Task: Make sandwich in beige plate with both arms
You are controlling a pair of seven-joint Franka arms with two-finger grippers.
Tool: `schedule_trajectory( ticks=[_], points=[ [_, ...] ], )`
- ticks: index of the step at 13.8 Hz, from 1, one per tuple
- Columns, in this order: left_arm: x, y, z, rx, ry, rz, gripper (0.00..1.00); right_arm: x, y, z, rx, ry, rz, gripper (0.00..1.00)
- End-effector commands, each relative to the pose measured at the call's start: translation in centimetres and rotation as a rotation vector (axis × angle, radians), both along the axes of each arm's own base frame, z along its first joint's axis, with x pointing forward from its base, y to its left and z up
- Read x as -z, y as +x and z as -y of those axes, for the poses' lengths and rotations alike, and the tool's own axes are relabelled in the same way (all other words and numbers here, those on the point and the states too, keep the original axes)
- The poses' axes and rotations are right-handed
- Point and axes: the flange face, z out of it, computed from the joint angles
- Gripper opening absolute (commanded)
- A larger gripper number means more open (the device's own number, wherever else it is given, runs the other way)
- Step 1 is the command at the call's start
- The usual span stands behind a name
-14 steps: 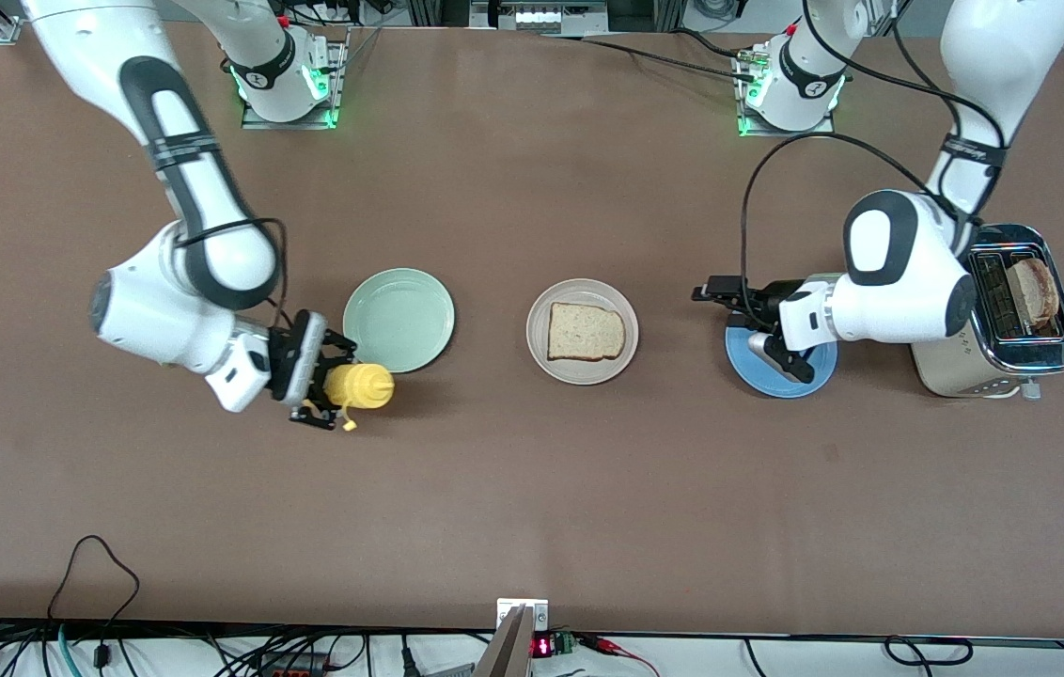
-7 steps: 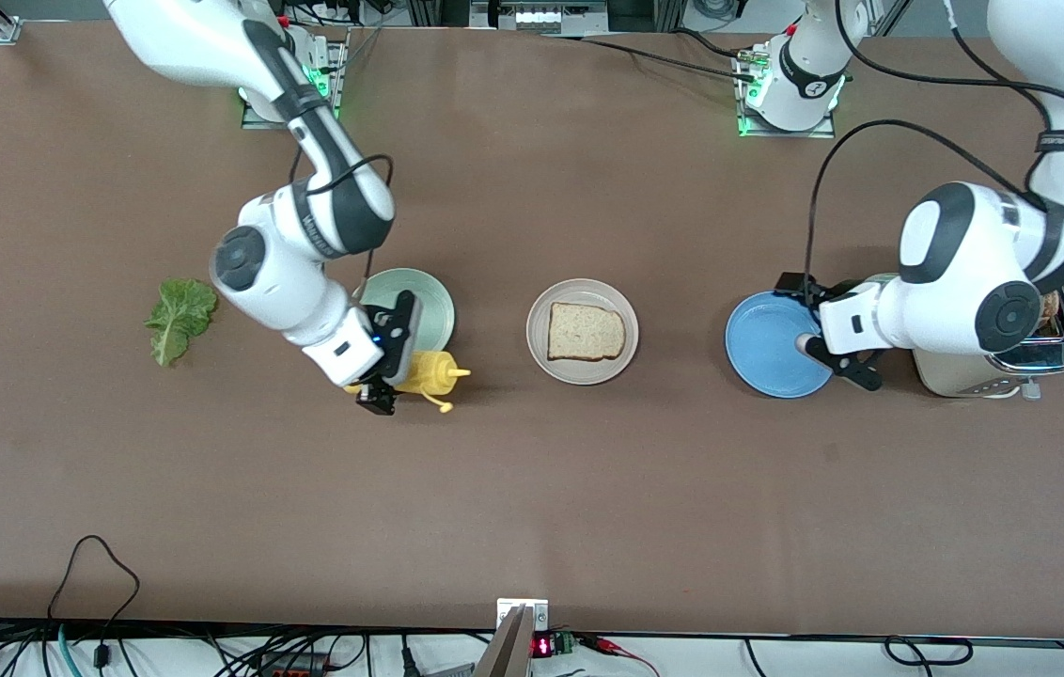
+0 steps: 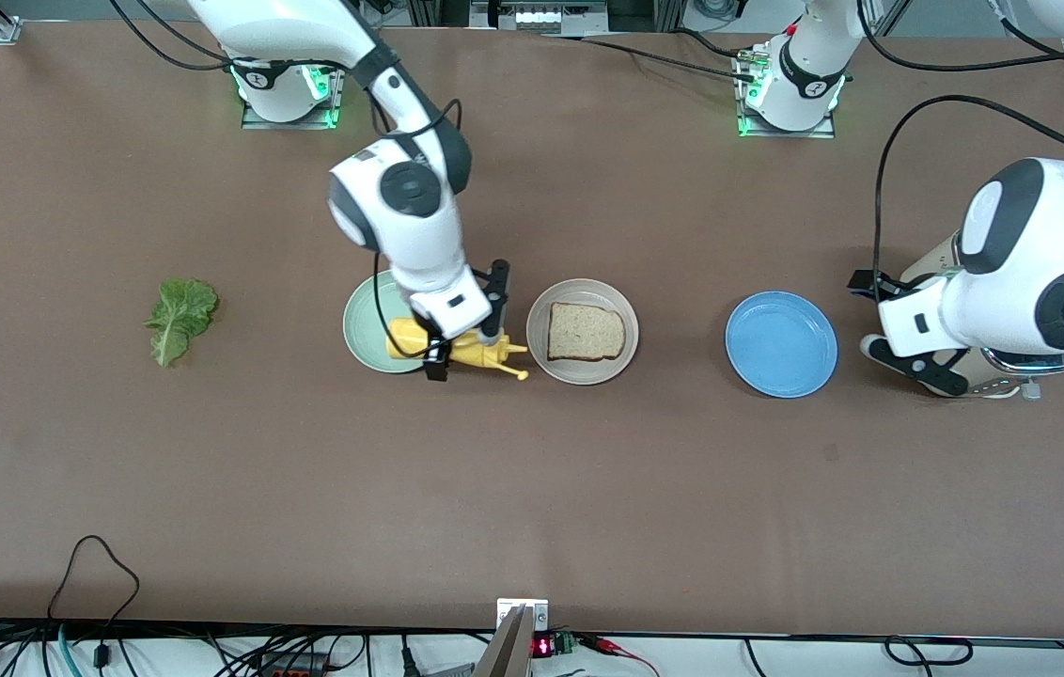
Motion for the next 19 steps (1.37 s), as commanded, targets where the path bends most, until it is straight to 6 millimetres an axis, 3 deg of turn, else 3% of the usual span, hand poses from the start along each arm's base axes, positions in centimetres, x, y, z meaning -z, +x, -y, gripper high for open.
schedule_trajectory(
  ticks=[1, 4, 9, 14, 17, 19],
  points=[
    [-1.5, 0.2, -1.6, -0.024, 0.026, 0.000, 1.00, 1.5, -1.5, -5.0, 0.001, -0.118, 0.075, 0.40],
    [-2.6, 0.3, -2.9, -0.055, 0.023, 0.025, 1.00, 6.5, -4.6, -8.9, -0.007, -0.195, 0.137, 0.41],
    [-4.9, -0.5, -2.7, -0.127, 0.020, 0.058, 1.00, 10.4, -6.6, -11.5, 0.016, -0.256, 0.189, 0.42],
    [-7.7, -3.4, -1.3, -0.407, 0.019, 0.296, 1.00, 10.3, -6.4, -11.8, 0.015, -0.261, 0.203, 0.42],
    [-11.7, -3.3, -2.0, -0.419, -0.011, 0.458, 1.00, 10.0, -6.2, -11.7, 0.022, -0.256, 0.202, 0.42],
    [-13.3, -4.9, -1.3, -0.406, -0.009, 0.455, 1.00, 8.3, -5.3, -11.3, 0.047, -0.229, 0.202, 0.42]
  ],
)
